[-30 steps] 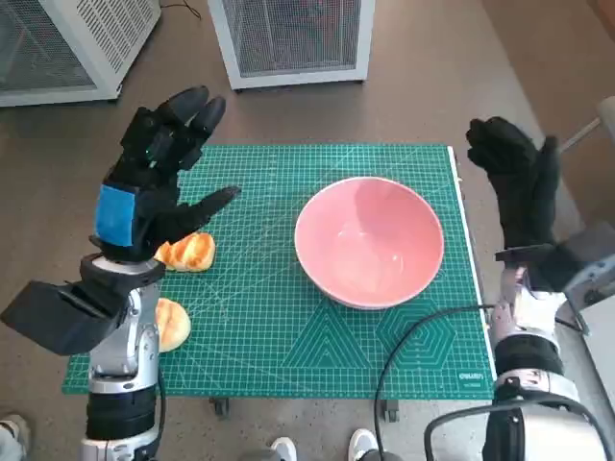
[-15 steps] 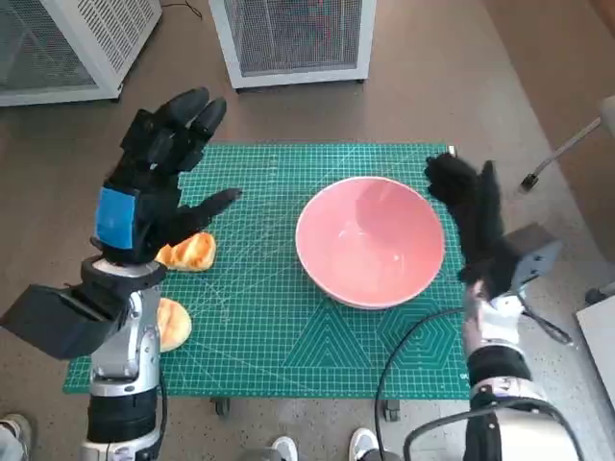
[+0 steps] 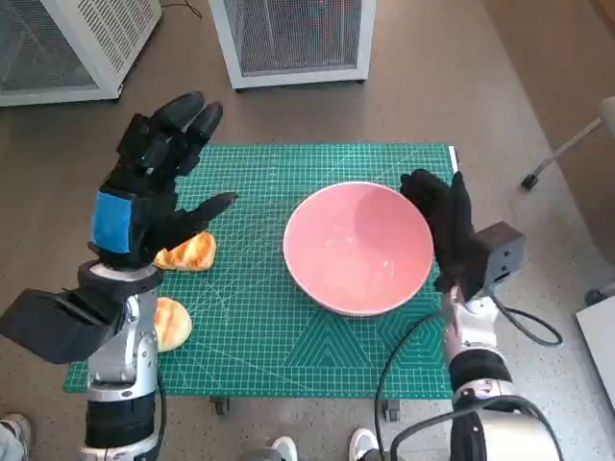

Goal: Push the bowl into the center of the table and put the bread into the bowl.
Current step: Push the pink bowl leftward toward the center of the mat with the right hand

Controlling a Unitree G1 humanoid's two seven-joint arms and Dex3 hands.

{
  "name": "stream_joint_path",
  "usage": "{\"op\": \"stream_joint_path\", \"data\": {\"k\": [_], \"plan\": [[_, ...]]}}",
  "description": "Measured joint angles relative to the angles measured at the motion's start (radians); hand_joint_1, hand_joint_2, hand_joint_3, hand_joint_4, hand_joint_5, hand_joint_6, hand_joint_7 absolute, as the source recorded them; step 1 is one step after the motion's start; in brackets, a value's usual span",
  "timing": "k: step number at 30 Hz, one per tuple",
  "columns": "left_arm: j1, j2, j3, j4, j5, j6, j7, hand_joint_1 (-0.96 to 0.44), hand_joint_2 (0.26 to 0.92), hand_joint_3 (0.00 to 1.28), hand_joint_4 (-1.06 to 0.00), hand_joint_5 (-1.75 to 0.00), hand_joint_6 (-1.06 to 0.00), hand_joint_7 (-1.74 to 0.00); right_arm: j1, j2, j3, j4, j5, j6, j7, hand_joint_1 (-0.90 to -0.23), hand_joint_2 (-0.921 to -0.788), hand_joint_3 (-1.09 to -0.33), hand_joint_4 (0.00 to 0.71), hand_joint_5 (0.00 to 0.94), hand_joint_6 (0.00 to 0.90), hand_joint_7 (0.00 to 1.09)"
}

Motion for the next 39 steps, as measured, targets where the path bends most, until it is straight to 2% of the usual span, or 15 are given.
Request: {"op": "stream_joint_path", "data": {"k": [9, 23, 29, 39], "plan": [[0.012, 0.001, 0.008, -0.021, 0.000, 0.012, 0.002, -0.21, 0.921, 0.05, -0.46, 0.00, -0.24, -0.59, -0.005, 0.011, 0.000, 0.002, 0.000, 0.022, -0.001, -0.567, -0.921, -0.643, 0.212, 0.000, 0.335, 0.02], [0.038, 0.003, 0.019, -0.071, 0.000, 0.047, 0.021, -0.19, 0.921, 0.06, -0.48, -0.01, -0.23, -0.62, -0.065, 0.090, 0.007, 0.005, -0.003, 0.083, -0.009, -0.557, -0.921, -0.642, 0.207, 0.006, 0.361, 0.03], [0.051, 0.007, 0.025, -0.090, 0.000, 0.061, 0.029, -0.19, 0.921, 0.06, -0.48, -0.01, -0.23, -0.64, -0.090, 0.113, 0.006, 0.005, -0.003, 0.095, -0.011, -0.571, -0.921, -0.629, 0.217, 0.008, 0.371, 0.03], [0.058, 0.008, 0.026, -0.111, 0.002, 0.077, 0.047, -0.18, 0.921, 0.07, -0.48, -0.01, -0.23, -0.67, -0.105, 0.140, 0.005, 0.005, -0.003, 0.099, -0.011, -0.591, -0.921, -0.609, 0.219, 0.006, 0.381, 0.04]]}}
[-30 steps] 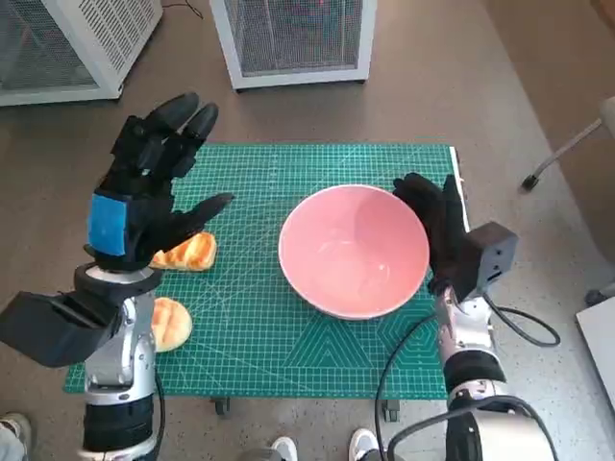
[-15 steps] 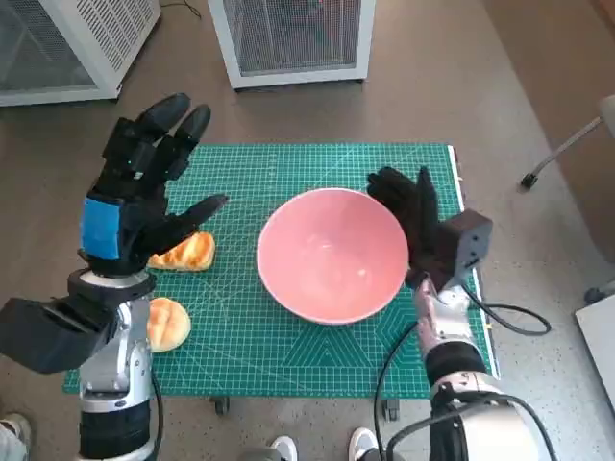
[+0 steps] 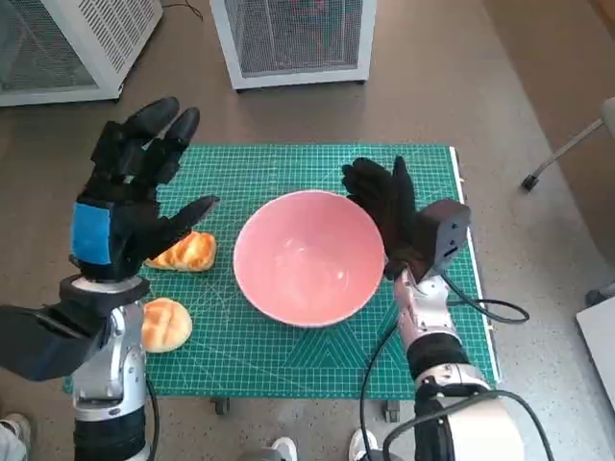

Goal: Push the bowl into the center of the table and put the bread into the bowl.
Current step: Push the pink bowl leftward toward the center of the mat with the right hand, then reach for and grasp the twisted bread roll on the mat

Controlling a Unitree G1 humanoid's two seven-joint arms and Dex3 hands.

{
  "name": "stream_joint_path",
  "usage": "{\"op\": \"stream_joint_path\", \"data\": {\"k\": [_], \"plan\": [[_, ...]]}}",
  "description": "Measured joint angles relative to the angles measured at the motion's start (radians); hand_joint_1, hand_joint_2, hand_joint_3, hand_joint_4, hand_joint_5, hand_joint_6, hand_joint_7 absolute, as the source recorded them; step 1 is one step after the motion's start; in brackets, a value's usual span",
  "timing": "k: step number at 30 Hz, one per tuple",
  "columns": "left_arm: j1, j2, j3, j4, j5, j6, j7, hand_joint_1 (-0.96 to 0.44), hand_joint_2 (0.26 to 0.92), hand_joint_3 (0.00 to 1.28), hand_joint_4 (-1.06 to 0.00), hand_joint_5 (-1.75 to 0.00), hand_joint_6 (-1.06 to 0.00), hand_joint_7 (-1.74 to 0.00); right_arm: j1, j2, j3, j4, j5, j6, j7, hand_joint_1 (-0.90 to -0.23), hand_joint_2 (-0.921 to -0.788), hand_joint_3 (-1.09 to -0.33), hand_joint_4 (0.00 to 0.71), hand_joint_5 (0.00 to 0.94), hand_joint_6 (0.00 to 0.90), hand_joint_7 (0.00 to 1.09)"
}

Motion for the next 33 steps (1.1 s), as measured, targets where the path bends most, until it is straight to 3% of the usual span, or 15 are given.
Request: {"op": "stream_joint_path", "data": {"k": [10, 18, 25, 33], "plan": [[0.012, 0.000, 0.000, -0.001, 0.001, 0.007, 0.005, -0.18, 0.921, 0.07, -0.48, -0.01, -0.21, -0.68, -0.001, -0.002, -0.001, -0.001, 0.000, -0.001, 0.014, -0.592, -0.921, -0.605, 0.220, 0.004, 0.380, 0.03], [0.020, 0.005, 0.009, -0.023, 0.000, 0.017, 0.005, -0.18, 0.921, 0.08, -0.48, -0.01, -0.20, -0.69, -0.007, -0.040, -0.013, -0.011, 0.008, -0.024, 0.045, -0.585, -0.921, -0.599, 0.222, 0.004, 0.365, 0.02], [0.032, 0.014, 0.026, -0.059, 0.000, 0.038, 0.006, -0.18, 0.920, 0.08, -0.47, -0.01, -0.18, -0.74, -0.011, -0.077, -0.035, -0.048, 0.022, -0.106, 0.090, -0.590, -0.921, -0.608, 0.228, 0.005, 0.352, 0.02], [0.039, 0.049, 0.048, -0.106, 0.001, 0.064, 0.003, -0.20, 0.921, 0.08, -0.47, 0.00, -0.14, -0.77, -0.011, -0.088, -0.053, -0.142, 0.088, -0.271, 0.223, -0.572, -0.921, -0.655, 0.231, 0.003, 0.352, 0.01]]}}
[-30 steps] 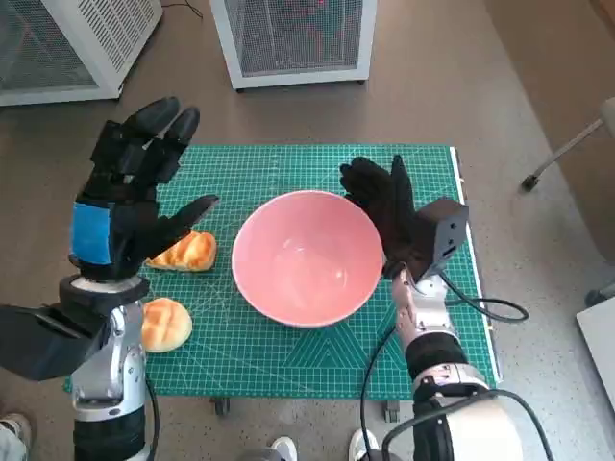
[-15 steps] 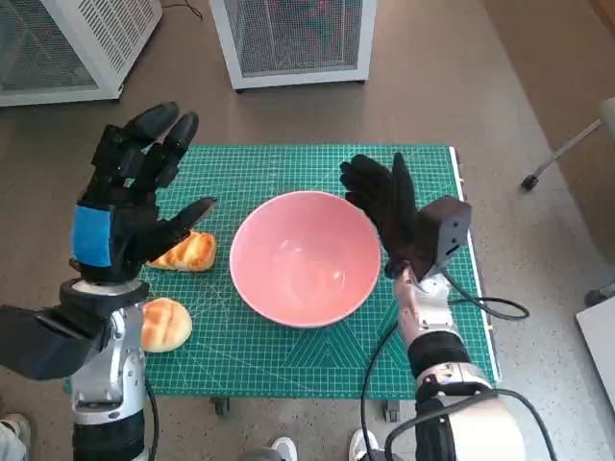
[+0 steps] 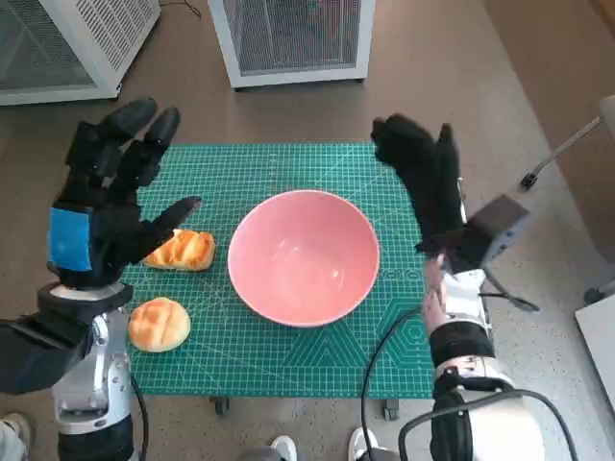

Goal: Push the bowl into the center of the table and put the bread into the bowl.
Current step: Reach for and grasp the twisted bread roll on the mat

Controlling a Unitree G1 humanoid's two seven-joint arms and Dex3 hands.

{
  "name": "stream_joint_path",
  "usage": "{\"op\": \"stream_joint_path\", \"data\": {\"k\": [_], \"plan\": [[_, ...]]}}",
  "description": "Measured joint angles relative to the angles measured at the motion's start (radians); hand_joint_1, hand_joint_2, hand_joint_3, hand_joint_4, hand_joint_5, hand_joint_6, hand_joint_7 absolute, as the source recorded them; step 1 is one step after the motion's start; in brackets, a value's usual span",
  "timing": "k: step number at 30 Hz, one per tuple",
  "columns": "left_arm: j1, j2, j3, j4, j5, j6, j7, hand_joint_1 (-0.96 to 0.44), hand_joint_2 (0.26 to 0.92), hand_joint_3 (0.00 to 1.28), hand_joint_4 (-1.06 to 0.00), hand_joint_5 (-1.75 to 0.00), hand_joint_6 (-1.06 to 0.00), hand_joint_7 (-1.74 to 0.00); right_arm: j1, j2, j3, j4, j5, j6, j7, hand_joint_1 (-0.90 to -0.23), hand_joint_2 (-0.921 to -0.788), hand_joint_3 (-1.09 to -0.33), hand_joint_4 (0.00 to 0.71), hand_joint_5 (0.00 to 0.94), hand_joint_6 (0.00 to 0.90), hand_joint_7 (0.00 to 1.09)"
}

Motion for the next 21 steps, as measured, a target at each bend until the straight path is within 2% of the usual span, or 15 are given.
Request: {"op": "stream_joint_path", "data": {"k": [3, 7, 13, 15, 17, 21], "plan": [[0.001, 0.015, 0.014, -0.015, 0.001, 0.001, -0.003, -0.20, 0.921, 0.07, -0.46, 0.00, -0.12, -0.79, 0.002, -0.003, -0.004, -0.045, 0.032, -0.049, 0.060, -0.574, -0.921, -0.663, 0.232, 0.003, 0.351, 0.01], [0.012, 0.047, 0.029, -0.032, 0.008, 0.001, -0.012, -0.20, 0.920, 0.07, -0.43, 0.00, -0.07, -0.81, 0.018, -0.002, -0.003, -0.127, 0.088, -0.084, 0.147, -0.580, -0.921, -0.668, 0.233, 0.003, 0.349, 0.01], [0.041, 0.146, 0.059, -0.056, 0.058, 0.008, -0.056, -0.21, 0.904, 0.05, -0.37, 0.00, -0.02, -0.81, 0.062, -0.003, 0.011, -0.261, 0.165, -0.079, 0.247, -0.585, -0.921, -0.660, 0.235, 0.003, 0.351, 0.01], [0.054, 0.190, 0.070, -0.071, 0.081, 0.024, -0.074, -0.21, 0.877, 0.04, -0.29, 0.00, -0.01, -0.71, 0.078, -0.003, 0.013, -0.290, 0.182, -0.071, 0.264, -0.585, -0.921, -0.651, 0.235, 0.003, 0.351, 0.01], [0.078, 0.251, 0.078, -0.107, 0.123, 0.063, -0.105, -0.15, 0.824, 0.02, -0.16, 0.00, 0.00, -0.55, 0.094, -0.003, 0.016, -0.318, 0.197, -0.063, 0.276, -0.583, -0.921, -0.642, 0.235, 0.002, 0.350, 0.01], [0.130, 0.405, 0.084, -0.195, 0.244, 0.206, -0.195, -0.02, 0.759, 0.01, -0.05, 0.00, 0.00, -0.37, 0.113, -0.004, 0.018, -0.347, 0.205, -0.057, 0.282, -0.584, -0.921, -0.636, 0.234, 0.001, 0.349, 0.01]]}}
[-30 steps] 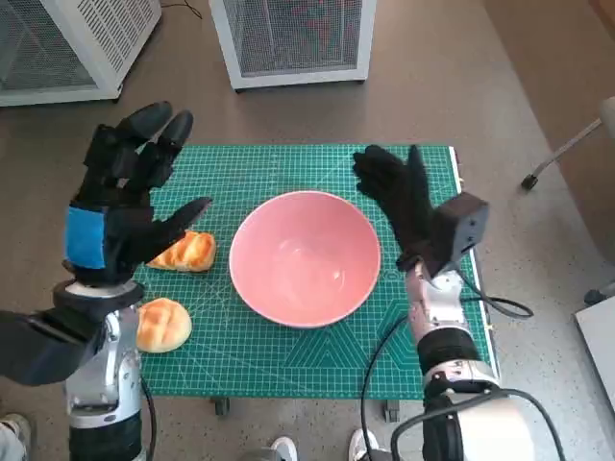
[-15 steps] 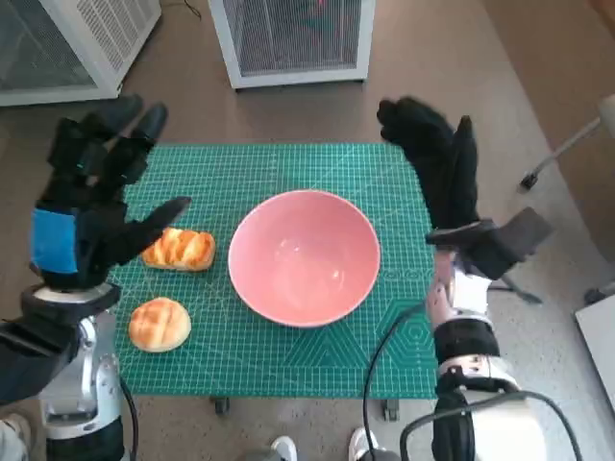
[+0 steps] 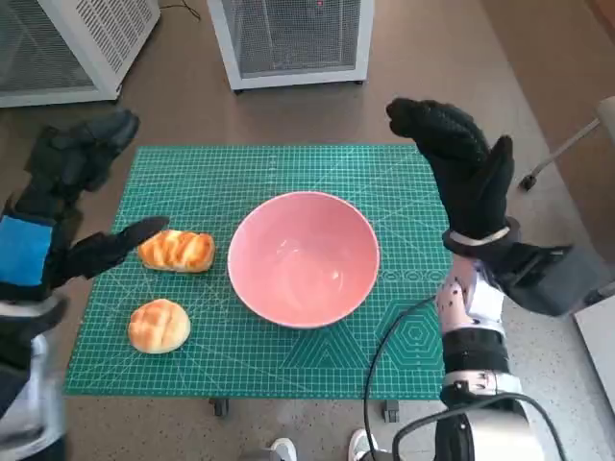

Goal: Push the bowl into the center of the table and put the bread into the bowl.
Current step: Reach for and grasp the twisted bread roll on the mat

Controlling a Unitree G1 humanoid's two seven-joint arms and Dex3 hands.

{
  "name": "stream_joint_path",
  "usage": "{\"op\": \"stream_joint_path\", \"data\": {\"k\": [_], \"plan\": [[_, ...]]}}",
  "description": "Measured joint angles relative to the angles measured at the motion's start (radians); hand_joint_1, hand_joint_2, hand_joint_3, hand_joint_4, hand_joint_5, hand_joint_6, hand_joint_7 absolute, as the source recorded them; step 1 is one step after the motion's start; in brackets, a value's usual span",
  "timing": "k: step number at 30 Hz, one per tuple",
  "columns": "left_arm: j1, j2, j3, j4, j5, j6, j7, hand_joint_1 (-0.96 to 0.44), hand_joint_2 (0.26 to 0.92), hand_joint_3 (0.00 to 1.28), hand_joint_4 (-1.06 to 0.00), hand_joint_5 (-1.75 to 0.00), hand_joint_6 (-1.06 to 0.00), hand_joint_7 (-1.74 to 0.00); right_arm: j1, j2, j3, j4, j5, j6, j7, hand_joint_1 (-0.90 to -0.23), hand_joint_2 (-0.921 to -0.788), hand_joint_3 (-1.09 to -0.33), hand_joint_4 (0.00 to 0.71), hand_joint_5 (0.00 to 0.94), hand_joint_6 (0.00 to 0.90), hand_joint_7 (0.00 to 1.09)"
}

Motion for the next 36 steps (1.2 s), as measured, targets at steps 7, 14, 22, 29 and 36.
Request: {"op": "stream_joint_path", "data": {"k": [7, 14, 22, 29, 36], "plan": [[0.018, 0.186, -0.031, -0.116, 0.114, 0.297, -0.136, 0.18, 0.747, 0.01, 0.00, 0.00, -0.05, -0.18, 0.004, -0.001, 0.001, -0.014, 0.000, 0.003, 0.000, -0.584, -0.921, -0.626, 0.231, 0.000, 0.347, 0.01], [-0.004, 0.276, -0.135, -0.160, 0.168, 0.468, -0.220, 0.20, 0.753, 0.01, 0.00, 0.00, -0.10, -0.09, 0.013, 0.000, 0.007, -0.016, 0.001, 0.026, -0.001, -0.585, -0.921, -0.620, 0.231, 0.000, 0.347, 0.01], [-0.051, 0.283, -0.237, -0.121, 0.216, 0.512, -0.229, 0.15, 0.754, 0.01, 0.00, 0.00, -0.13, -0.07, 0.017, -0.001, 0.009, -0.017, 0.001, 0.033, -0.003, -0.587, -0.921, -0.617, 0.231, 0.000, 0.348, 0.01], [-0.125, 0.283, -0.350, -0.027, 0.294, 0.519, -0.229, 0.10, 0.754, 0.01, -0.01, 0.00, -0.15, -0.05, 0.018, -0.002, 0.009, -0.016, 0.007, 0.044, -0.003, -0.589, -0.921, -0.612, 0.230, 0.000, 0.349, 0.01], [-0.195, 0.261, -0.442, 0.109, 0.354, 0.511, -0.228, 0.07, 0.756, 0.01, -0.01, 0.00, -0.17, -0.04, 0.018, -0.004, 0.009, -0.014, 0.013, 0.045, 0.003, -0.585, -0.921, -0.608, 0.231, 0.001, 0.348, 0.01]]}}
